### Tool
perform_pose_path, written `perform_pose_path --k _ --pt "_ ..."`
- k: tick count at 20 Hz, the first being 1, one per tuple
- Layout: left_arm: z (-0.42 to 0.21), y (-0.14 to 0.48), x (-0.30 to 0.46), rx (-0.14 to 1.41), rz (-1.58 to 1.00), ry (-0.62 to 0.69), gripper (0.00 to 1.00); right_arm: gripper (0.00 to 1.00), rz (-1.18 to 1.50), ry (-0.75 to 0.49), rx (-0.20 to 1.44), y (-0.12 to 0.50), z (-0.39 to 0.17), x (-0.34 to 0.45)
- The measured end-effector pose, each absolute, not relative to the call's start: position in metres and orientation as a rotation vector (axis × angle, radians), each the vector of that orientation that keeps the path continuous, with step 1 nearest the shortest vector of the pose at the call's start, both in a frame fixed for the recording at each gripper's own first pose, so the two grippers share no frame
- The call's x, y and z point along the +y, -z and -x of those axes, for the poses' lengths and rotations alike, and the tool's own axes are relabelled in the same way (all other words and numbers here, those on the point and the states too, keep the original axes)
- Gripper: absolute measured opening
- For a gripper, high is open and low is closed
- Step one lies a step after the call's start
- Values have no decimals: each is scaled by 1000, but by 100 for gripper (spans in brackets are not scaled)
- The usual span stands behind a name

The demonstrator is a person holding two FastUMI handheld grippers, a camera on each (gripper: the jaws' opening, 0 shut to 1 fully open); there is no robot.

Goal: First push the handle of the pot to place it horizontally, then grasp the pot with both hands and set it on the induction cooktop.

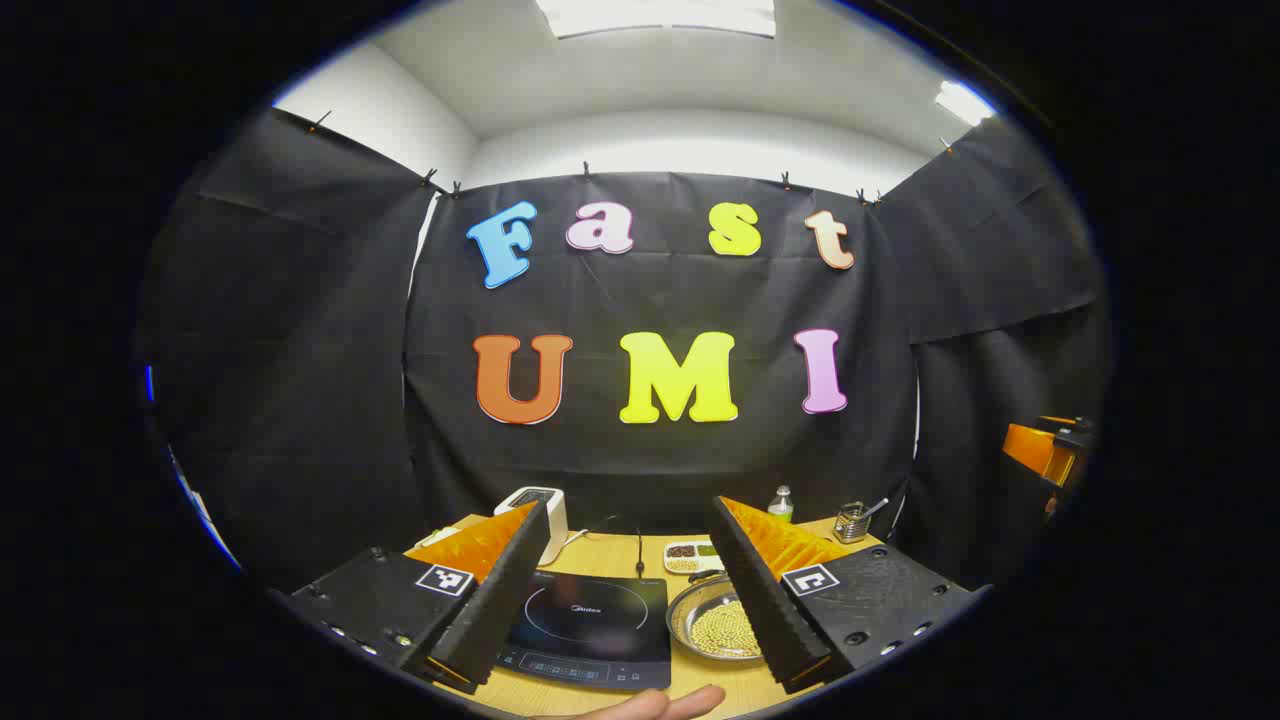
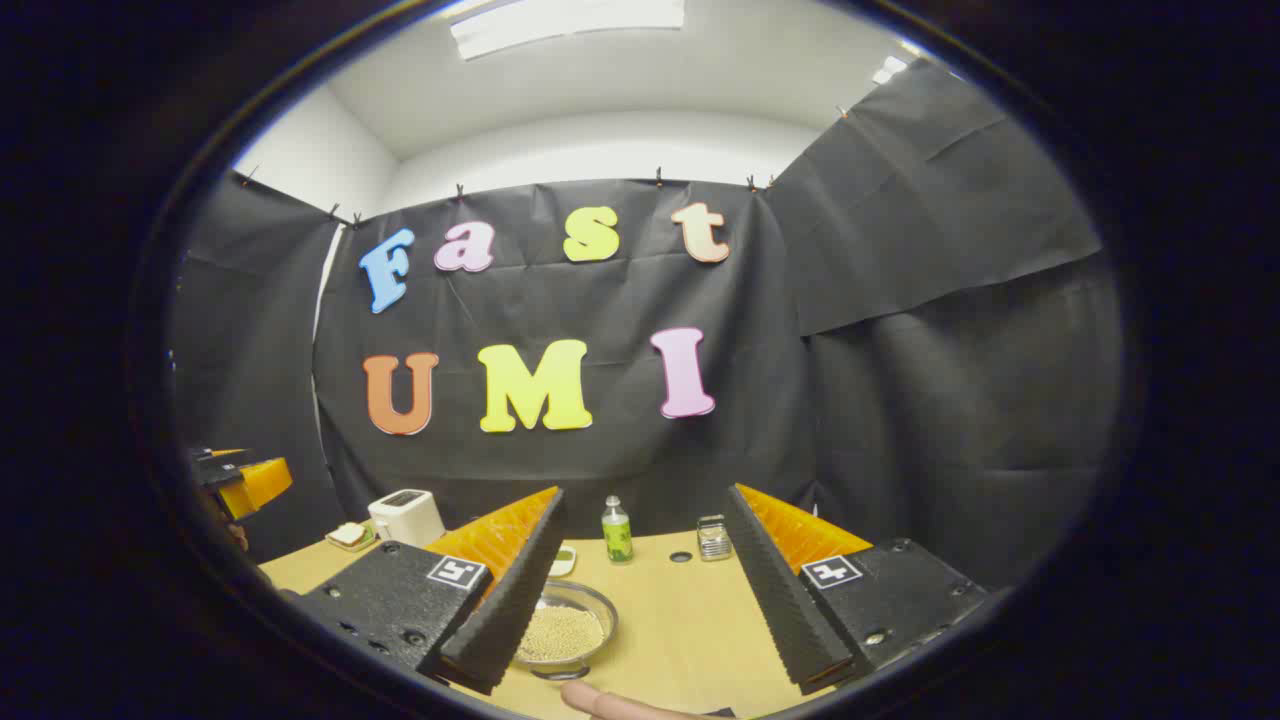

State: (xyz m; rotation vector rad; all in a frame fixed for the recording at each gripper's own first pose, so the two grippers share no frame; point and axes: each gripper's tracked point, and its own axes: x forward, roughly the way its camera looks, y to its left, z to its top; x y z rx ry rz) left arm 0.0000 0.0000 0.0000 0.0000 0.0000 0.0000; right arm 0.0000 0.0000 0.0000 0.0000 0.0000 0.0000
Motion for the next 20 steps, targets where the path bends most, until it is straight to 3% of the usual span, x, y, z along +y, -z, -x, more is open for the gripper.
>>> perform_pose_path --k 13,20 --pt "6 -3 -6 -29 -31 -7 96 100 4 -25 32 17 -11 -2" --pt "13 8 -2 -7 -35 -21 96 98 3 -64 155 66 -40 10"
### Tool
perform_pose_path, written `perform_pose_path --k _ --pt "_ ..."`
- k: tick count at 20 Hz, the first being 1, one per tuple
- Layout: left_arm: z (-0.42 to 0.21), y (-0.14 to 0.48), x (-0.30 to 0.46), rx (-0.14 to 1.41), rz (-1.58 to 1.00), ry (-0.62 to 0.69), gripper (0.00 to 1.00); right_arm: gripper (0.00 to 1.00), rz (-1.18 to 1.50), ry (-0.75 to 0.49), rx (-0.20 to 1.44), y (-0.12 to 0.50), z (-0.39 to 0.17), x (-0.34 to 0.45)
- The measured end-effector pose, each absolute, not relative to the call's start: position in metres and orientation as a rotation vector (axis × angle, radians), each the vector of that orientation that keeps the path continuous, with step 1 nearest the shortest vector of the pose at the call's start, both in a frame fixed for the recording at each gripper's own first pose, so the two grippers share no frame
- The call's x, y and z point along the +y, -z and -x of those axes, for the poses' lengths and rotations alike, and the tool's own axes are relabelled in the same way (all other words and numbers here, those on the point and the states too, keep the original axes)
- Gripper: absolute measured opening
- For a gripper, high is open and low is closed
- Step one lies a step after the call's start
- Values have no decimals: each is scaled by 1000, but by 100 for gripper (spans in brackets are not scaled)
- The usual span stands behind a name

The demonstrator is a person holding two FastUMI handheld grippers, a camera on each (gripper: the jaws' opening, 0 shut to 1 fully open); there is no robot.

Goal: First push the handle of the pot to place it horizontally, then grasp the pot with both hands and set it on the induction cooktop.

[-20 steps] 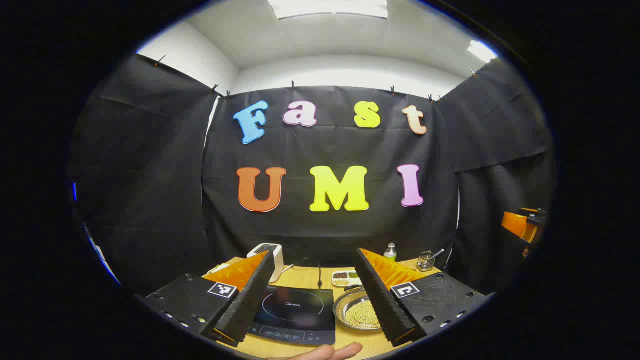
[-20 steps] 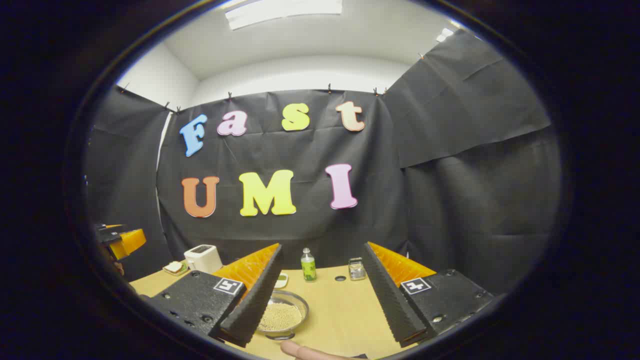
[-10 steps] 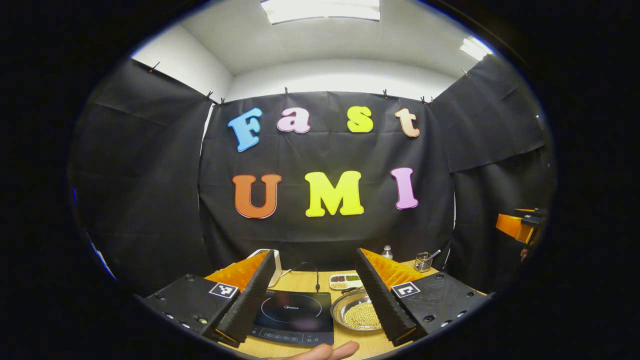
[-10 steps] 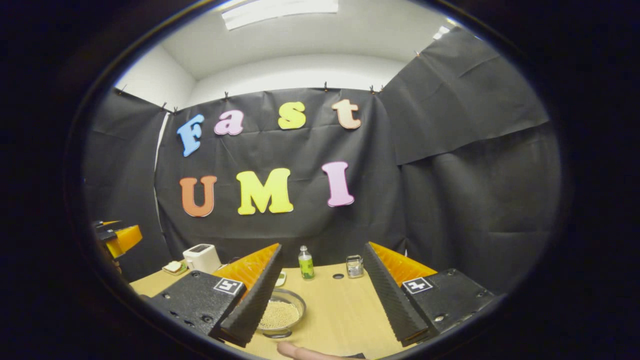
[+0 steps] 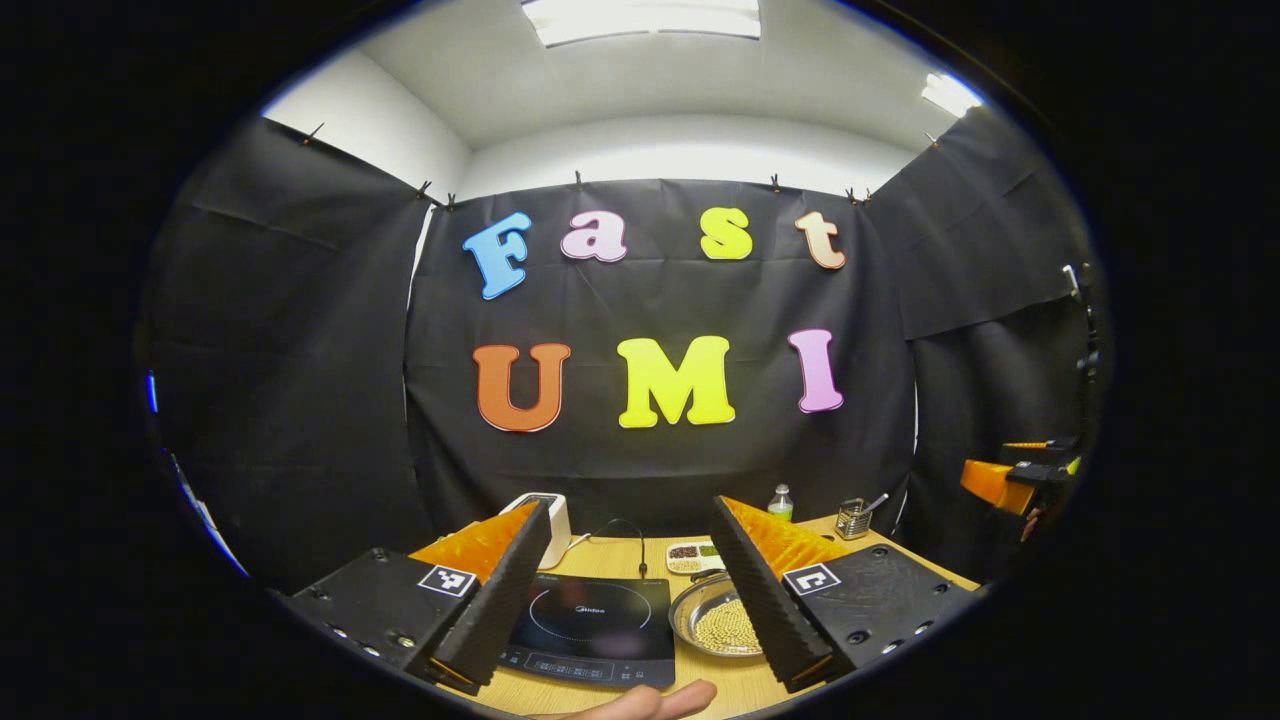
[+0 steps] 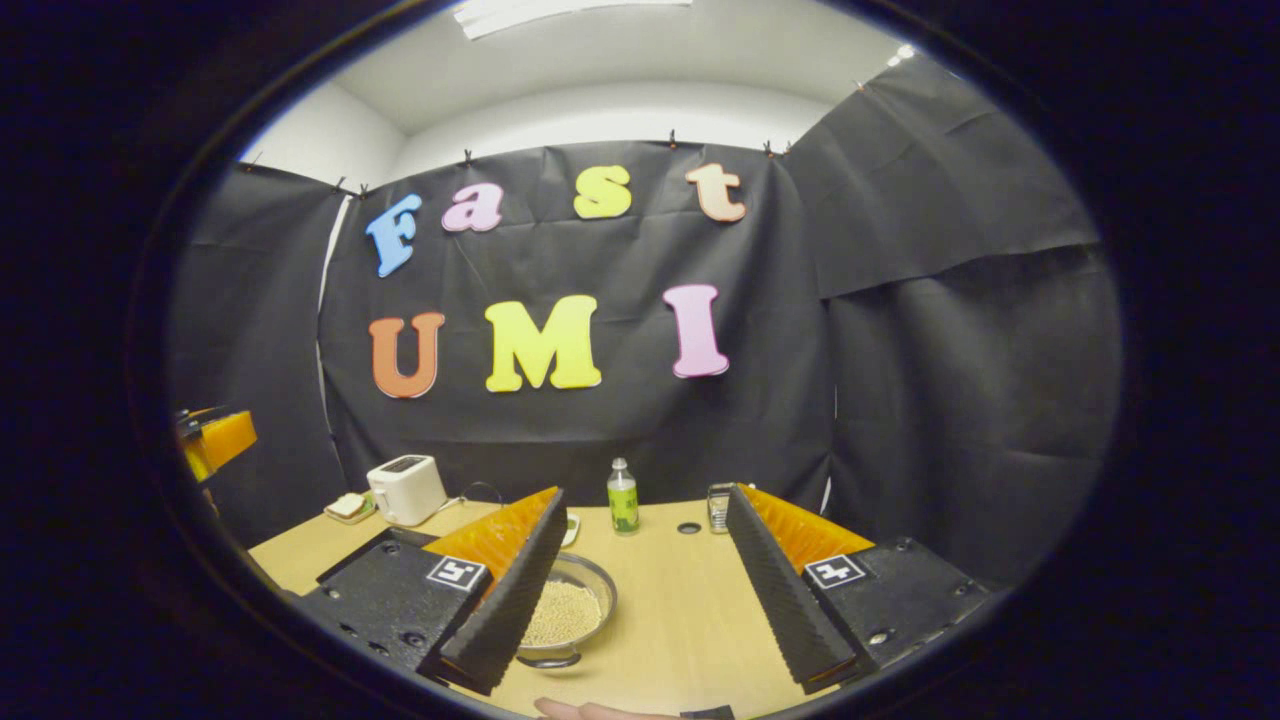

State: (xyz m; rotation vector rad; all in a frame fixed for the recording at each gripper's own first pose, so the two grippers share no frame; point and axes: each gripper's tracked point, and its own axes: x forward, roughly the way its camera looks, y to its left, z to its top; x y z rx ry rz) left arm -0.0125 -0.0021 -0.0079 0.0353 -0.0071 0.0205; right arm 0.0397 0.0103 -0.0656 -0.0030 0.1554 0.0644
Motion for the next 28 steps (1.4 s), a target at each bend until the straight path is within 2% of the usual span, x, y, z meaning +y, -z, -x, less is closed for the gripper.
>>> perform_pose_path --k 2,3,4,5,6,7,9,10,11,12,19,22,28 --pt "16 10 3 -6 -35 -31 96 95 -6 -85 200 81 -48 17" --pt "18 11 4 -3 -37 -35 96 84 -3 -87 223 92 -53 17" --pt "19 12 5 0 -43 -35 96 82 0 -98 247 100 -57 21" --pt "20 13 6 1 -48 -35 96 63 3 -125 276 109 -59 29" --pt "23 12 7 -3 -52 -39 96 55 2 -178 308 118 -61 42" --pt "25 10 8 -8 -53 -40 96 34 -7 -226 357 132 -60 54" --pt "29 10 10 -12 -53 -39 96 6 -18 -267 436 154 -60 64" --pt "31 10 11 -14 -51 -42 96 11 -12 -273 466 164 -60 67" --pt "33 10 13 -17 -50 -44 96 2 -6 -267 486 173 -61 68" --pt "35 9 14 -20 -51 -47 96 5 2 -270 506 181 -62 72" --pt "41 21 24 -18 -105 -69 96 1 54 -335 656 250 -54 106" --pt "40 31 30 -3 -109 -82 96 4 35 -425 719 274 -42 133" --pt "42 40 32 17 -90 -71 96 4 164 -445 770 320 -33 140"
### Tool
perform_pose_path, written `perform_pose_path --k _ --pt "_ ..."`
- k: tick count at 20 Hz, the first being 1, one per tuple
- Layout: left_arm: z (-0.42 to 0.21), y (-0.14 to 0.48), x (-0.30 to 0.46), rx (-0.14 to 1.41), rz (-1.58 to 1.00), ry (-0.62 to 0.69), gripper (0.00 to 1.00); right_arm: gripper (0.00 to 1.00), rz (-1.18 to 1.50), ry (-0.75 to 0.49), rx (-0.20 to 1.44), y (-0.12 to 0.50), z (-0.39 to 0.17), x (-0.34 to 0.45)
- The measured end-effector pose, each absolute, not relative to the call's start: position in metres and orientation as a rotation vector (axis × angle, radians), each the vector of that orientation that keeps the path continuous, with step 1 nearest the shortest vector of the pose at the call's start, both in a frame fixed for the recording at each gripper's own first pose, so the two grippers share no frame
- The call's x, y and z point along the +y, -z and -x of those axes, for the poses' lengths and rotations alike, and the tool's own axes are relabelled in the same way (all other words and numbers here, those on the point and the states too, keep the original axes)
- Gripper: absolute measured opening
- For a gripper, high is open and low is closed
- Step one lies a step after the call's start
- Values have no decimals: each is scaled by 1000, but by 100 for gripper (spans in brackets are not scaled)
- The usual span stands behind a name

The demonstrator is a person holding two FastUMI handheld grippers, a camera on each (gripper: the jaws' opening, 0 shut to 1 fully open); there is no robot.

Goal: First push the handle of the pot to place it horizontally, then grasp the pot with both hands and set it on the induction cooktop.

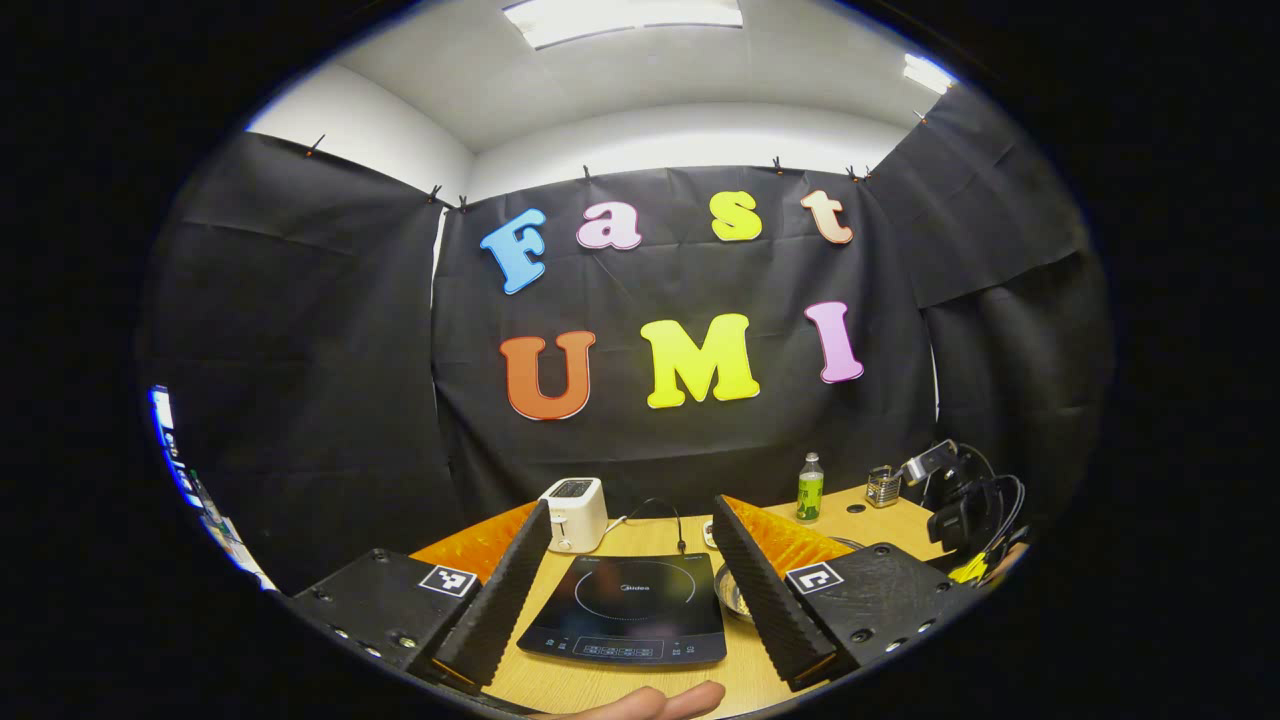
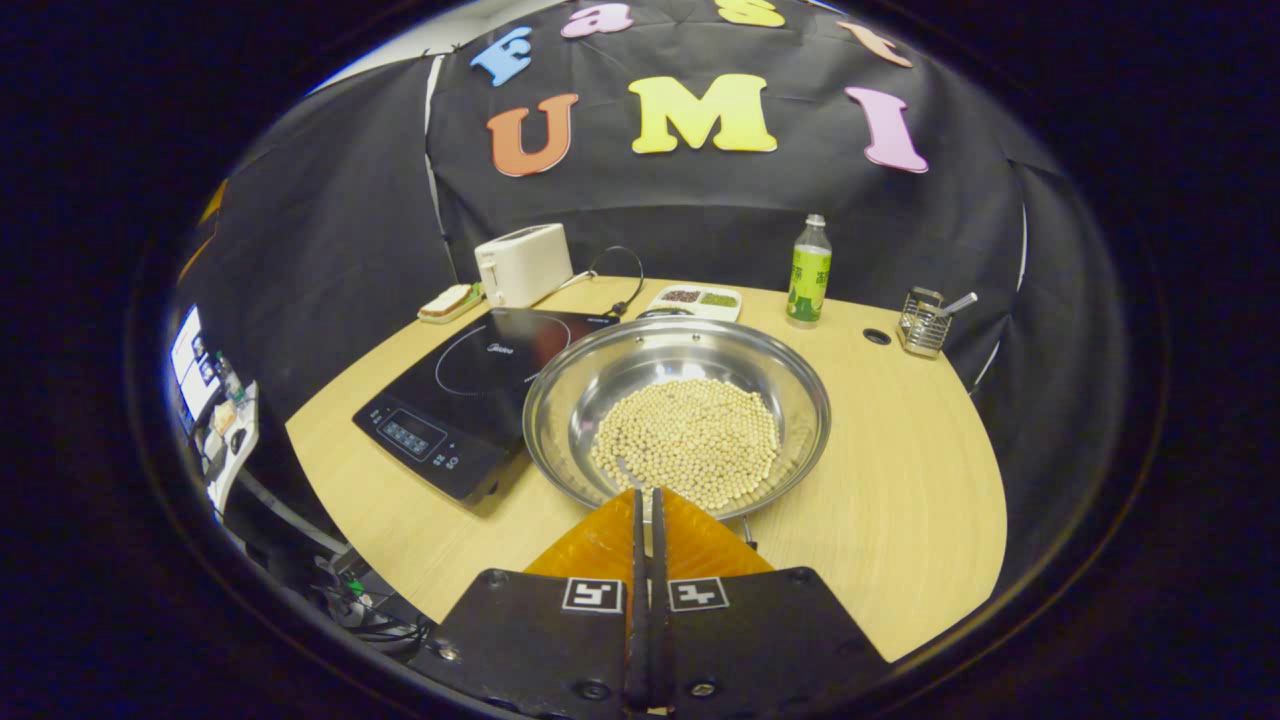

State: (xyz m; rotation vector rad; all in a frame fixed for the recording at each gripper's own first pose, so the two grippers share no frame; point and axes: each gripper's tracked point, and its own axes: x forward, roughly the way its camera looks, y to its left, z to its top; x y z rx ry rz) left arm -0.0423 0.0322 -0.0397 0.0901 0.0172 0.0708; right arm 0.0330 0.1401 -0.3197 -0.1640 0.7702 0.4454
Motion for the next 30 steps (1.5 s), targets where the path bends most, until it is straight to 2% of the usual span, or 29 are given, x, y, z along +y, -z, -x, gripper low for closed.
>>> perform_pose_path --k 1,2,4,8,9,10,11,12,15,16,18,25,30 --pt "43 41 33 18 -83 -71 96 1 155 -452 789 328 -29 143" --pt "44 42 33 19 -76 -70 96 4 142 -458 804 333 -27 145" --pt "44 45 31 27 -69 -64 96 2 132 -460 825 340 -25 147" --pt "46 50 31 37 -63 -58 96 4 100 -496 854 348 -19 154" --pt "45 52 32 39 -61 -58 96 1 89 -499 860 347 -18 153" --pt "46 53 33 43 -60 -59 96 4 81 -498 864 347 -20 153" --pt "46 54 33 44 -60 -61 96 1 77 -494 868 348 -19 151" --pt "46 53 34 43 -60 -62 96 4 78 -487 871 348 -20 148" --pt "48 53 31 41 -51 -46 96 4 96 -435 886 353 -25 132" --pt "48 53 29 39 -45 -36 96 0 98 -425 883 352 -28 128" --pt "50 53 31 37 -40 -37 96 4 92 -400 883 352 -32 119" --pt "46 51 30 22 -41 -41 96 4 81 -382 889 352 -42 102" --pt "17 51 21 23 -26 -39 96 4 132 -367 903 352 -56 83"
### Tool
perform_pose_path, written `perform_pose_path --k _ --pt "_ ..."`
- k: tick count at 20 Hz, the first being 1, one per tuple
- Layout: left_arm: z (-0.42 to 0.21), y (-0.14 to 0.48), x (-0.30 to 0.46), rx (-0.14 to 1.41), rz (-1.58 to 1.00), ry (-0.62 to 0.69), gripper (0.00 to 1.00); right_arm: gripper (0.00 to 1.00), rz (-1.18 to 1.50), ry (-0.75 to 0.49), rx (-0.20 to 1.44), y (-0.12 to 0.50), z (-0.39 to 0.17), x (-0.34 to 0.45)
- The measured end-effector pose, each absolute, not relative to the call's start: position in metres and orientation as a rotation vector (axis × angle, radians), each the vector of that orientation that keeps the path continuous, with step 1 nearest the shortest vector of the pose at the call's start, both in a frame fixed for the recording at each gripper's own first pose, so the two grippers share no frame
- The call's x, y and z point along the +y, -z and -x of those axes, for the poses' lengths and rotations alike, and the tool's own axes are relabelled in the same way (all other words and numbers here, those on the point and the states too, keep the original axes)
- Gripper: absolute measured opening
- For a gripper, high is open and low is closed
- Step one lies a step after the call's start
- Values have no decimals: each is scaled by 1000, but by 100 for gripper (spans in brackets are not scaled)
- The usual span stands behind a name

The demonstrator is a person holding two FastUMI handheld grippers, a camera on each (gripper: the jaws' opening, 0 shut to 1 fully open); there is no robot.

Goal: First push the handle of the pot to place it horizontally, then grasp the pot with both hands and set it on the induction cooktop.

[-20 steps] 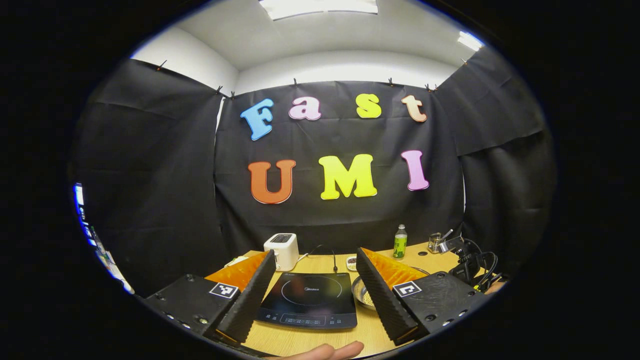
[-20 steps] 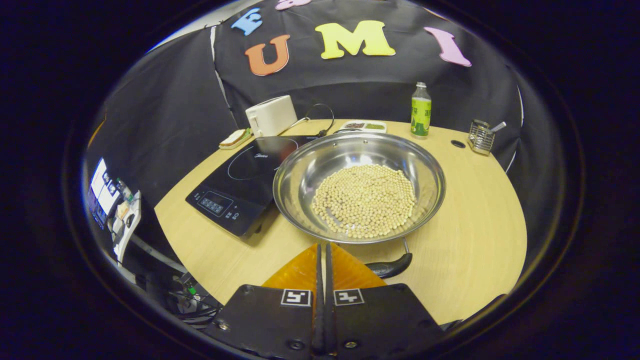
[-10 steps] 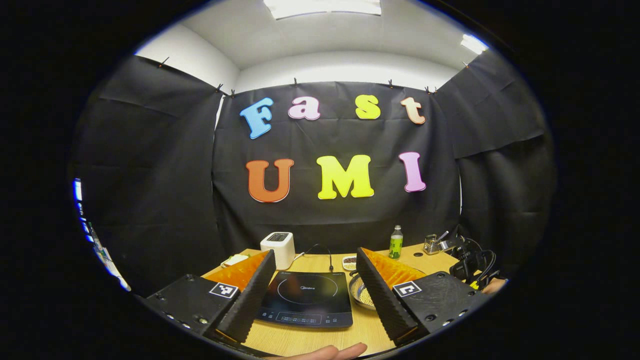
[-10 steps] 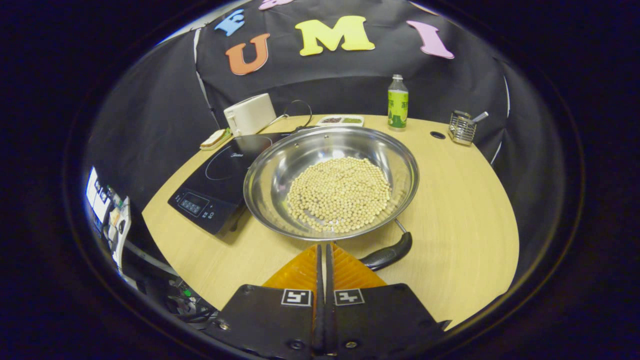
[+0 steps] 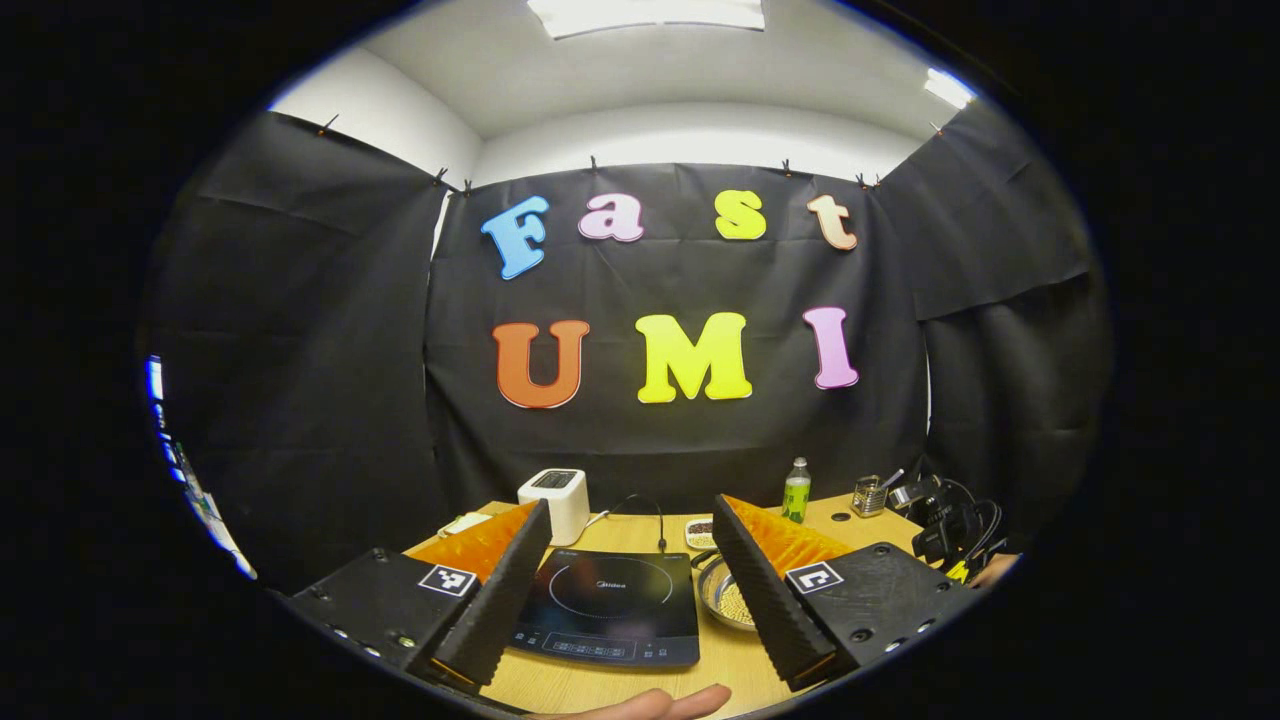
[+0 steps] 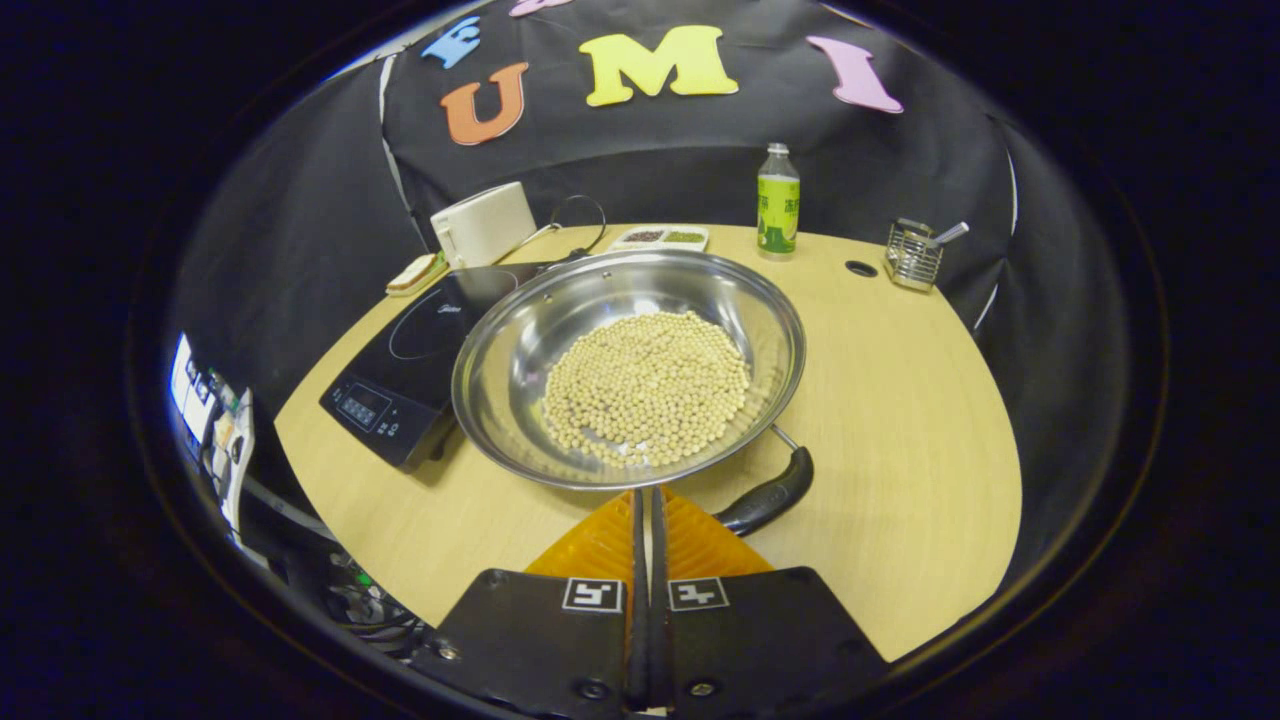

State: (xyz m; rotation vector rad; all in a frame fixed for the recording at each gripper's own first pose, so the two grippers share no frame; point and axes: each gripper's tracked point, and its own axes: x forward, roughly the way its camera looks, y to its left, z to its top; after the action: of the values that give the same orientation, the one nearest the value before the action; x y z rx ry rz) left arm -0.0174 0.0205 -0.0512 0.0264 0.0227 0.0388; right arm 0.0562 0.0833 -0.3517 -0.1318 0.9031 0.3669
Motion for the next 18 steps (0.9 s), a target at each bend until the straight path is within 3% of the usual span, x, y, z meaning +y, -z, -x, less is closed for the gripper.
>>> perform_pose_path --k 3,5,11,12,13,18 --pt "1 55 19 22 -18 -27 96 7 156 -348 917 355 -65 75" --pt "-8 61 18 31 -21 -24 96 1 168 -344 932 357 -70 72" --pt "-40 76 4 76 9 21 96 4 195 -325 939 356 -88 56" --pt "-44 77 1 80 13 31 96 0 210 -322 933 355 -90 53" --pt "-48 78 -2 83 11 42 96 4 224 -318 924 355 -95 50" --pt "-65 95 -9 120 -6 55 96 4 280 -294 891 355 -116 34"
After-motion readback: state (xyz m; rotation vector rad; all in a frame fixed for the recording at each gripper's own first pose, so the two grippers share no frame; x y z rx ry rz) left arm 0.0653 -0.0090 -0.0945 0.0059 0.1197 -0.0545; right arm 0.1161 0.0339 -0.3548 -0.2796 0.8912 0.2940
